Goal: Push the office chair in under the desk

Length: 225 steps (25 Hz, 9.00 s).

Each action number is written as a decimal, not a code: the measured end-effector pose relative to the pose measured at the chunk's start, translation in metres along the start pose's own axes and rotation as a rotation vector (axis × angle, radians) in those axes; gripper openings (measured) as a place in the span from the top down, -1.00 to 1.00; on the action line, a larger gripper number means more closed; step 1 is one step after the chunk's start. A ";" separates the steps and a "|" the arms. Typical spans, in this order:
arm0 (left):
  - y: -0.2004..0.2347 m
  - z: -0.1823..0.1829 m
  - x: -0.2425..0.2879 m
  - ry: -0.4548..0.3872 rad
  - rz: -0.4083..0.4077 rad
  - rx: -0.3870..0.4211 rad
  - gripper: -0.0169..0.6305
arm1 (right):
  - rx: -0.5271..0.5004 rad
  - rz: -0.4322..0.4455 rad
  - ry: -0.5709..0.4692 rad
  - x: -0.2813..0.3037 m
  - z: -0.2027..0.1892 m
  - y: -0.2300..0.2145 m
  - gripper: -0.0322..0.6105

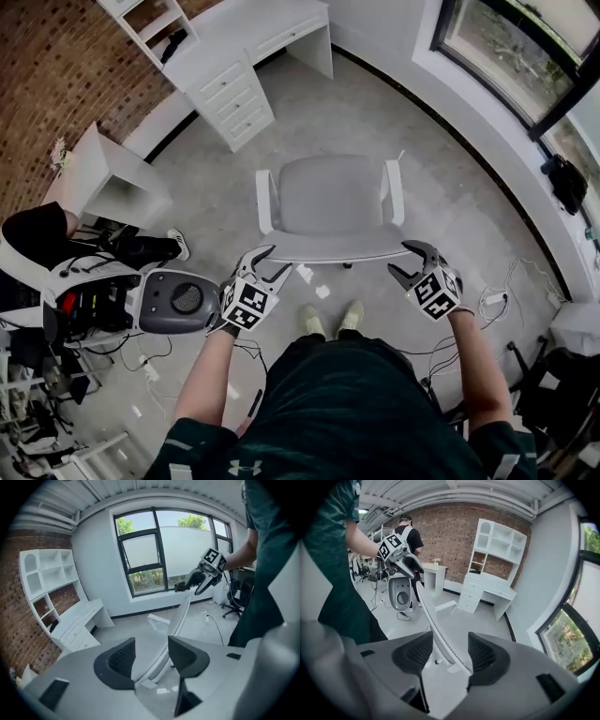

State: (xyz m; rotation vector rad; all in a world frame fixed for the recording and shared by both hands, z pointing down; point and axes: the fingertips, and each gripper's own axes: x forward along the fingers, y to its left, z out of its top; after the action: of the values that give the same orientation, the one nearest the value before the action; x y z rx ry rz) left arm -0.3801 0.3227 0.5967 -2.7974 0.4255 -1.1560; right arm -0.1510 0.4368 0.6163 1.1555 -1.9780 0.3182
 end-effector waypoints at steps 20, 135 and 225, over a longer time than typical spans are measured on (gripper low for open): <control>0.002 -0.105 0.077 0.453 -0.049 0.442 0.22 | -0.435 -0.055 0.320 0.081 -0.085 -0.003 0.31; 0.507 0.213 0.586 0.592 0.229 0.325 0.86 | -1.041 0.037 0.145 0.483 0.112 -0.817 0.75; 0.718 0.516 0.399 -0.552 0.751 -0.740 0.93 | 0.224 0.098 -0.737 0.299 0.478 -0.944 0.89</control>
State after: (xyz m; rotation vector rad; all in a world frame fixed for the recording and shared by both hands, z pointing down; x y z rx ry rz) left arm 0.0928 -0.4937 0.3698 -2.7847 1.8965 -0.0403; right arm 0.2974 -0.5364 0.3695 1.4601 -2.6959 0.1748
